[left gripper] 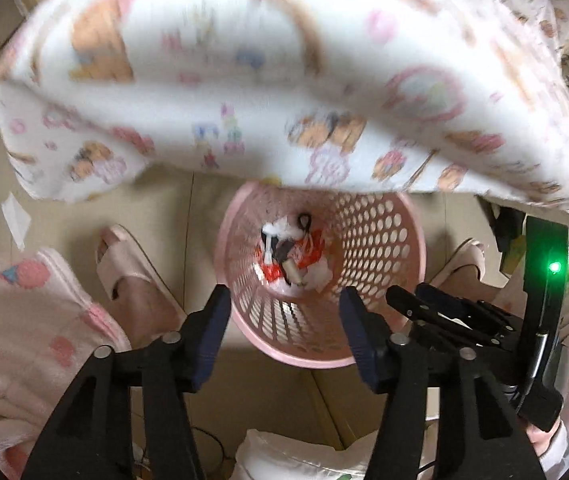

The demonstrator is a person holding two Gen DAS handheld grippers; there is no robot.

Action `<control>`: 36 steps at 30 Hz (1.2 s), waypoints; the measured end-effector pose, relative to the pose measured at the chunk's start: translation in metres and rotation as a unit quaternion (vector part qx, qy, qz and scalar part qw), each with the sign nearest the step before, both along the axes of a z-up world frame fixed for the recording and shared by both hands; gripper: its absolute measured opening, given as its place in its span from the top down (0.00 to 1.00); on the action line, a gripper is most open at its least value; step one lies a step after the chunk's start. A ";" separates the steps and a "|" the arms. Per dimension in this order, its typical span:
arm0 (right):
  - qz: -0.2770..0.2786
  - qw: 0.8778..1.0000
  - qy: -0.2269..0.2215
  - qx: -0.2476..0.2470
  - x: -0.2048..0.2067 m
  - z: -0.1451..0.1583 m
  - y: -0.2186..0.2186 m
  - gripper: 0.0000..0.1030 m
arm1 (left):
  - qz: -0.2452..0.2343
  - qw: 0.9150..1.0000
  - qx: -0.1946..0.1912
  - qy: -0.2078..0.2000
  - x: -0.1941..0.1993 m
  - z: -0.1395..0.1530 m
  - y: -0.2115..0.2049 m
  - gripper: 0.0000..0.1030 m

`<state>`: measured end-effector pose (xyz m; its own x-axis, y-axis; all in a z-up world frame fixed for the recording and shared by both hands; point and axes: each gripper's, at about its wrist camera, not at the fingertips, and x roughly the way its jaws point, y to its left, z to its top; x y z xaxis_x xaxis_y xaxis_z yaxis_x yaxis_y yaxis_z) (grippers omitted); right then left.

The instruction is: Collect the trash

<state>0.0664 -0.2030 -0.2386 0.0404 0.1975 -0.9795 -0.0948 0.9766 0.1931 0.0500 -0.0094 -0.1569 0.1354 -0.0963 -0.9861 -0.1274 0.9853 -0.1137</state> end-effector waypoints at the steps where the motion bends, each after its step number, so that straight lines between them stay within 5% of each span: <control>1: 0.002 1.000 -0.012 -0.006 -0.001 0.006 0.000 0.61 | -0.001 1.000 -0.003 -0.012 -0.001 0.008 0.000 0.41; 7: 0.016 0.992 -0.123 -0.016 -0.004 0.067 0.002 0.45 | -0.004 0.996 0.004 -0.093 -0.008 0.058 0.001 0.36; 12: 0.026 0.970 -0.242 -0.019 -0.019 0.141 -0.003 0.30 | -0.013 0.984 0.029 -0.174 -0.020 0.106 0.001 0.26; 20: 0.041 0.929 -0.367 -0.015 -0.050 0.227 -0.017 0.06 | -0.022 0.962 0.043 -0.268 -0.044 0.159 -0.002 0.10; 27: 0.029 0.902 -0.430 -0.038 -0.086 0.245 -0.036 0.00 | -0.004 0.936 0.029 -0.351 -0.073 0.173 0.003 0.01; 30: 0.019 0.891 -0.453 -0.028 -0.092 0.246 -0.042 0.00 | -0.010 0.935 0.044 -0.352 -0.069 0.163 0.001 0.01; 33: 0.008 0.894 -0.446 -0.027 -0.089 0.239 -0.043 0.00 | -0.013 0.938 0.058 -0.343 -0.064 0.155 -0.001 0.01; 36: 0.018 0.898 -0.440 -0.022 -0.089 0.237 -0.040 0.00 | -0.015 0.931 0.071 -0.357 -0.069 0.157 -0.003 0.01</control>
<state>-0.0228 -0.2426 -0.0013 0.7965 0.1757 -0.5786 -0.2232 0.9747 -0.0111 -0.0190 -0.0124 -0.0002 0.7613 0.0139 -0.6483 -0.0421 0.9987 -0.0279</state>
